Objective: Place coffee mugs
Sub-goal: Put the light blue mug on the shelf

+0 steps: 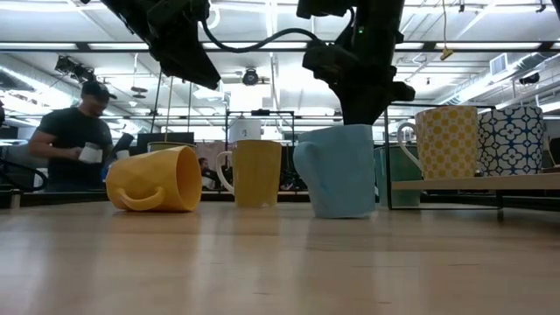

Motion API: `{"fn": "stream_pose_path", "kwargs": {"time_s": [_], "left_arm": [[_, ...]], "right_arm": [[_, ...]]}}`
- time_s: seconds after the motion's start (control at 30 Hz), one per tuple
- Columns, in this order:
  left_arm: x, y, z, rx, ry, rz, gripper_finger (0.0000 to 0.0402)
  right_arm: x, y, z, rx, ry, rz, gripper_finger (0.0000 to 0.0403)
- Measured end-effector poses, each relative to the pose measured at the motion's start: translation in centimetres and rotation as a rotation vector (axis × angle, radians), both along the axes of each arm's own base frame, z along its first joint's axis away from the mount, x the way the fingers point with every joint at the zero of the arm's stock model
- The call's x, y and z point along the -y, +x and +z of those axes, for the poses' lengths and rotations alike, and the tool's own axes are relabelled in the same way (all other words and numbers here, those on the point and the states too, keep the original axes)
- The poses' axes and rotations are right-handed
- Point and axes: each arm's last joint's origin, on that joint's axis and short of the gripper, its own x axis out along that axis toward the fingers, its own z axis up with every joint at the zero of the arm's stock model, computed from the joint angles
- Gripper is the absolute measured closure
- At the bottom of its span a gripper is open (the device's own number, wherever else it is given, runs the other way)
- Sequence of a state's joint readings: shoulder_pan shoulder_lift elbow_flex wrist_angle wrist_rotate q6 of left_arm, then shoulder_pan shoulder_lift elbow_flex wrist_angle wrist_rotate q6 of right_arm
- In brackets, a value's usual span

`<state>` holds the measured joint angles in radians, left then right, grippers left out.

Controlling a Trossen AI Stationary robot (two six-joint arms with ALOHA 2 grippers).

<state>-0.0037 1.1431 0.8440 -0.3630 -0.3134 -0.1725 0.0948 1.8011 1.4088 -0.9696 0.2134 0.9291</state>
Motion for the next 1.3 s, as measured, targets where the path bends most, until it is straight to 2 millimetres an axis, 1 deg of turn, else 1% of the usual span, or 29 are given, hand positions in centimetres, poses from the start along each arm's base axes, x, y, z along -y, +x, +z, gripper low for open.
{"fn": "stream_pose_path", "kwargs": {"time_s": [0.37, 0.7, 0.8, 1.17, 1.3], "left_arm": [[0.0, 0.0, 0.0, 0.0, 0.0, 0.0, 0.0196], [0.0, 0.0, 0.0, 0.0, 0.001, 0.0, 0.0196], [0.0, 0.0, 0.0, 0.0, 0.001, -0.001, 0.0196], [0.0, 0.0, 0.0, 0.0, 0.0, 0.0, 0.0196], [0.0, 0.0, 0.0, 0.0, 0.0, 0.0, 0.0196]], "right_arm": [[0.01, 0.01, 0.03, -0.002, -0.006, 0.014, 0.0333], [-0.02, 0.02, 0.03, -0.006, -0.004, 0.038, 0.0269], [-0.02, 0.02, 0.03, -0.007, -0.004, 0.04, 0.0256], [-0.02, 0.01, 0.03, -0.013, -0.009, 0.068, 0.0253], [-0.01, -0.16, 0.36, -0.013, -0.014, 0.099, 0.0254]]}}
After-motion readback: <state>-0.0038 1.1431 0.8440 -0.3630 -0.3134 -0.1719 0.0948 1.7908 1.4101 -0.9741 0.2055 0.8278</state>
